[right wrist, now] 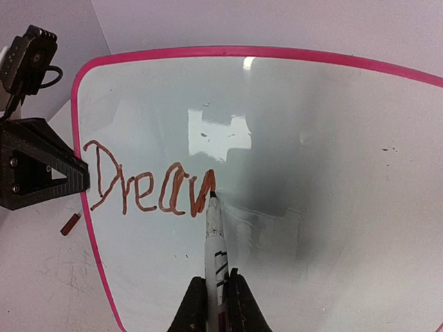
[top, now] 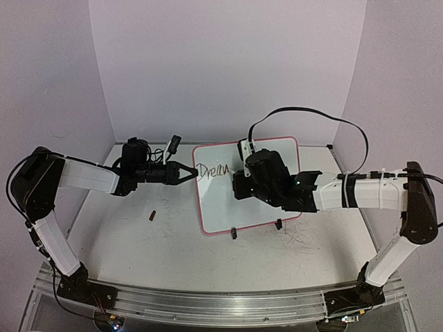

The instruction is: Write a sentence on the whiteboard

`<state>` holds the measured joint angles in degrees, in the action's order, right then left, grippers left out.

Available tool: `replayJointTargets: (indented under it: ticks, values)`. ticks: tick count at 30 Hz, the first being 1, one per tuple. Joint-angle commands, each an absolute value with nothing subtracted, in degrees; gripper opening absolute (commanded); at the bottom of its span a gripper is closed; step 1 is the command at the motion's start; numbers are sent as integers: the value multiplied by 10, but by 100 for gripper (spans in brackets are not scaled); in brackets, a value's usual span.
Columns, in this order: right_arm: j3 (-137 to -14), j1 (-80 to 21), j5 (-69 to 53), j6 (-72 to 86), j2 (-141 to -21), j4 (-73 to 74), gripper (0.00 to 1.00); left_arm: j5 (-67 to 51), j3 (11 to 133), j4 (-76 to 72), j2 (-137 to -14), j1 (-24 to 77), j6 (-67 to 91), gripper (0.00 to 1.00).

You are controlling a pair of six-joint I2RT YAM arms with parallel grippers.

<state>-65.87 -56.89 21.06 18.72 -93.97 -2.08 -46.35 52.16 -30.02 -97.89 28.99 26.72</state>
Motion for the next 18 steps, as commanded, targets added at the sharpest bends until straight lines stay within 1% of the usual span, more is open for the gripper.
replayJointTargets:
  ticks: [1, 18]
  values:
    - [-688, -561, 231, 176, -954, -27, 0, -471, 538, -303, -954, 294, 264, 0]
    - [-673, -559, 259, 196, -935, -16, 0, -470, 538, -301, -954, 294, 264, 0]
